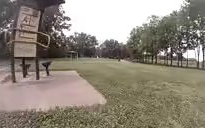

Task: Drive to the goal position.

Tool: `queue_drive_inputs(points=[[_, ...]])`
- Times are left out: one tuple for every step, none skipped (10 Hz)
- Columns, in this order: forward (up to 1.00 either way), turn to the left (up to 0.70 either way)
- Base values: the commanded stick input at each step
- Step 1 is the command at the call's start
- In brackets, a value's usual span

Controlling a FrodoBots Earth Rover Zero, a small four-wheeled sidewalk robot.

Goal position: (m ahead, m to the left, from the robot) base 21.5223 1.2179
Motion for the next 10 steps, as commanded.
queue_drive_inputs(points=[[0.7, 0.0], [0.7, 0.0], [0.7, 0.0], [0.7, 0.0], [0.7, 0.0], [0.7, 0.0], [0.7, 0.0], [0.7, 0.0], [0.7, 0.0], [0.7, 0.0]])
